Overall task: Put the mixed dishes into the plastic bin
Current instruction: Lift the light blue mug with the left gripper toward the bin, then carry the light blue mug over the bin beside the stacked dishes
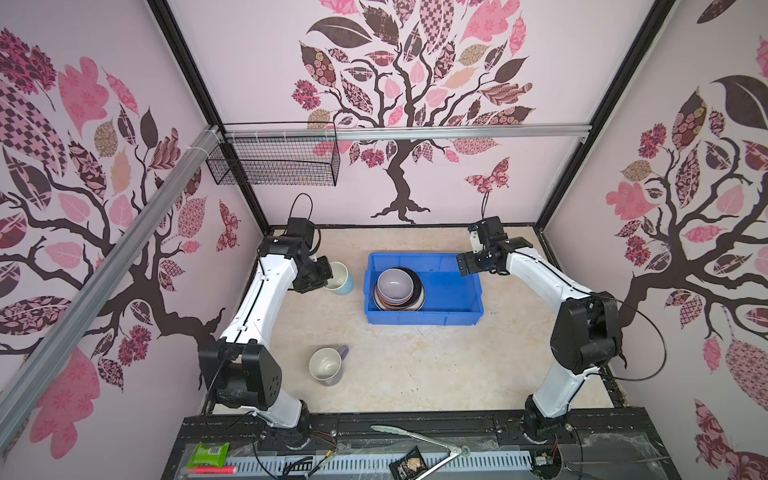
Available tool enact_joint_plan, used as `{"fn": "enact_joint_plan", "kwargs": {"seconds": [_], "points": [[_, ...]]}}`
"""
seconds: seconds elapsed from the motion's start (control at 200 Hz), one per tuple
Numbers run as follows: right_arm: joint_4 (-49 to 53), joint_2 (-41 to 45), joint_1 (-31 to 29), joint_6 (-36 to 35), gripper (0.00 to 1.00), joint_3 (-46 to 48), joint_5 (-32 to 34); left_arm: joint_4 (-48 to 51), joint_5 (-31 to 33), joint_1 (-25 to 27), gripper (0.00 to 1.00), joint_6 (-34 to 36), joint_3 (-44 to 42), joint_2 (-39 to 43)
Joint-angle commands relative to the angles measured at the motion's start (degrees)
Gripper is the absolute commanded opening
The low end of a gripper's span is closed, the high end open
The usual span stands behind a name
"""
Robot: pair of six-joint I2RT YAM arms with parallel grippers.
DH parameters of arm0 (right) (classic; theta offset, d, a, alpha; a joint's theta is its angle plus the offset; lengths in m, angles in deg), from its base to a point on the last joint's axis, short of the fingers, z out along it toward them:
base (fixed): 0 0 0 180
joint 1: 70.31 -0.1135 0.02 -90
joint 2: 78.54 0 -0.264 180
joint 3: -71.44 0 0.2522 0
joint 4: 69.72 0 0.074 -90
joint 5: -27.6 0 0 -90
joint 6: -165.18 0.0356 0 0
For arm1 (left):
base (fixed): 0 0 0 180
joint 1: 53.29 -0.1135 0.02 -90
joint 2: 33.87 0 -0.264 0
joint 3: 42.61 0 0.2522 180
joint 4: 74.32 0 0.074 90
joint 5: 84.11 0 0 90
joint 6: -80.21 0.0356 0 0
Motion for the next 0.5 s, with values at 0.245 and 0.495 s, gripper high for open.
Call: {"fn": "enact_joint_plan", "kwargs": {"seconds": [0.245, 0.495], "points": [[0.6, 3.1, 2.5, 0.7, 1.00, 0.1, 1.5, 3.4, -0.2, 7.2, 0.00, 0.6, 19.6, -8.8], [-0.2, 4.9, 5.0, 1.0, 1.00, 3.4, 0.9, 5.4, 0.5, 14.8, 0.00, 0.2, 34.7, -18.0]]}}
